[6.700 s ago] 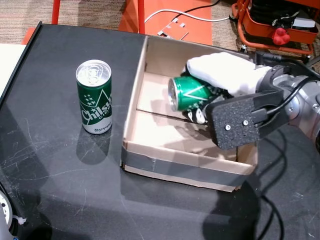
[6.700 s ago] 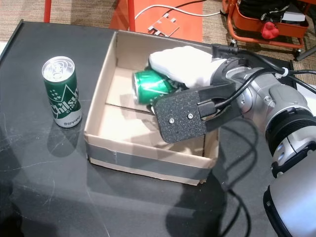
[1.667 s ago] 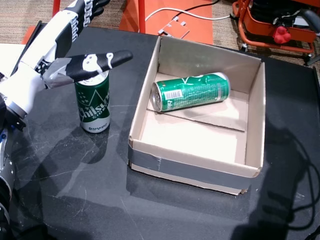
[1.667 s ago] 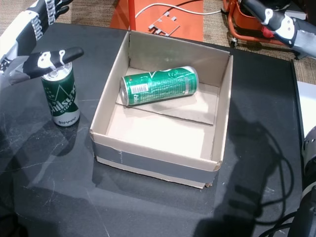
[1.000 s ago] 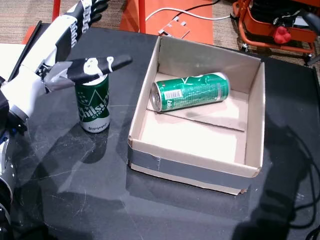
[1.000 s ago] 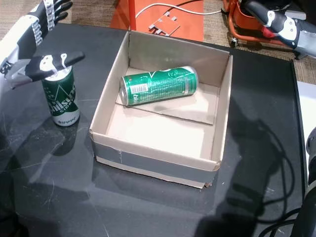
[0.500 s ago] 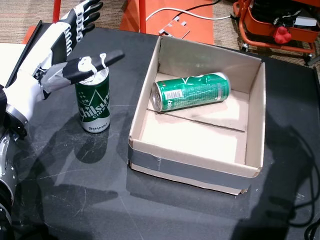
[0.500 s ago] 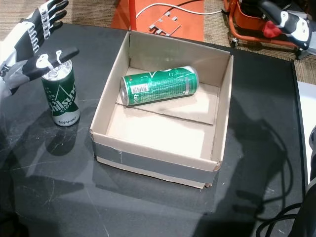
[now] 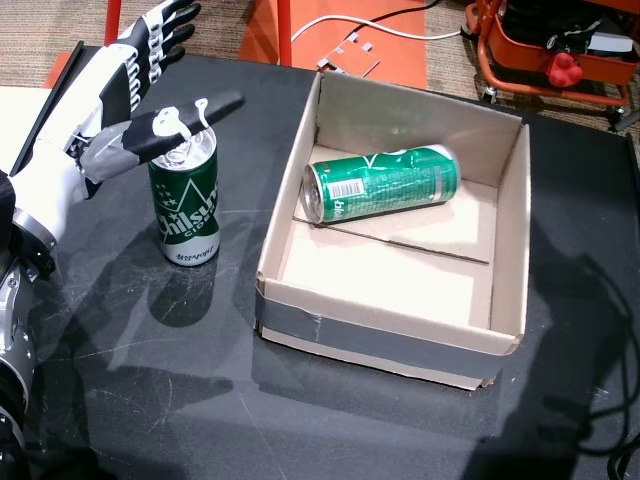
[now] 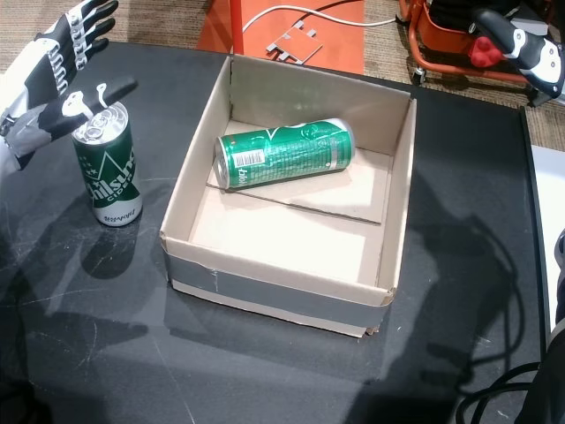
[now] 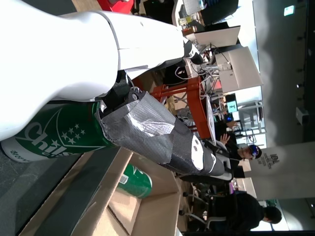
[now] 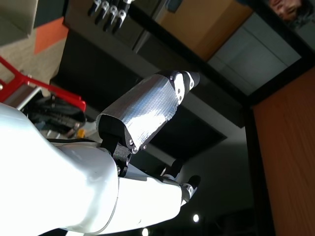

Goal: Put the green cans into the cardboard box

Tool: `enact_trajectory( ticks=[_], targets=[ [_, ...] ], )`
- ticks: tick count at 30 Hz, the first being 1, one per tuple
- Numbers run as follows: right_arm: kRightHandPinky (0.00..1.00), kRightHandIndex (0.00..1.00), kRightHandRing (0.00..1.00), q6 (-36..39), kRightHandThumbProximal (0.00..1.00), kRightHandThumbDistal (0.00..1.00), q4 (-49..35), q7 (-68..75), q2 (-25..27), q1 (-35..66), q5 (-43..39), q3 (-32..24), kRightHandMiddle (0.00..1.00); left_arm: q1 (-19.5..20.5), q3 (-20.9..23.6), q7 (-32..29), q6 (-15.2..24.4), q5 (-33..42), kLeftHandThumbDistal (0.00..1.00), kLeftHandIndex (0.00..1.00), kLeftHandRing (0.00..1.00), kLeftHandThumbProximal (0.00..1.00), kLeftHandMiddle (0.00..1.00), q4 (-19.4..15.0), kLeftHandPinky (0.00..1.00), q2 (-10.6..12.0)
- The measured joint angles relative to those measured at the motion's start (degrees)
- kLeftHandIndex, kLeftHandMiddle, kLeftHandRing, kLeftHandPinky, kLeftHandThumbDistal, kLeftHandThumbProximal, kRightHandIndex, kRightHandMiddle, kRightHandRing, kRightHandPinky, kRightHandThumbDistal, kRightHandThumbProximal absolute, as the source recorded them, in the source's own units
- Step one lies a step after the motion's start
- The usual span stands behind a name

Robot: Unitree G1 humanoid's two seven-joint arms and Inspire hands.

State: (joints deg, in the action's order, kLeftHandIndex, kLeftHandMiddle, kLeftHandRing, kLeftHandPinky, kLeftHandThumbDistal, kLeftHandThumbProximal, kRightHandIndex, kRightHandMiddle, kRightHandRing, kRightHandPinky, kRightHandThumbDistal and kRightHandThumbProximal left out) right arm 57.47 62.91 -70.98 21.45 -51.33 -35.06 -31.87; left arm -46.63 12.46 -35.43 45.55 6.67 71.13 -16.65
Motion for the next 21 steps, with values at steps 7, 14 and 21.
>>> enact_trajectory(
  ticks=[7,14,21],
  targets=[
    [1.0,1.0,0.89,-0.17,0.73,1.0,-2.64,2.85,-0.59,0.16,0.63,1.27,0.94,0.04,-0.3,0.45,0.15,-0.17,1.0,1.0,1.0,0.4,1.0,0.0,1.0,0.01],
    [1.0,0.99,0.9,-1.12,0.7,1.0,-5.04,3.15,-0.75,1.38,0.47,1.8,0.93,0.13,-0.64,1.38,0.15,-0.51,1.0,1.0,1.0,0.4,1.0,0.0,1.0,0.01],
    [1.0,0.99,0.9,-1.13,0.74,1.0,-6.63,5.98,-0.76,2.17,1.01,2.26,0.94,0.12,-1.13,2.38,-0.74,-1.18,1.0,1.0,1.0,0.42,1.0,0.75,1.0,0.77]
  ],
)
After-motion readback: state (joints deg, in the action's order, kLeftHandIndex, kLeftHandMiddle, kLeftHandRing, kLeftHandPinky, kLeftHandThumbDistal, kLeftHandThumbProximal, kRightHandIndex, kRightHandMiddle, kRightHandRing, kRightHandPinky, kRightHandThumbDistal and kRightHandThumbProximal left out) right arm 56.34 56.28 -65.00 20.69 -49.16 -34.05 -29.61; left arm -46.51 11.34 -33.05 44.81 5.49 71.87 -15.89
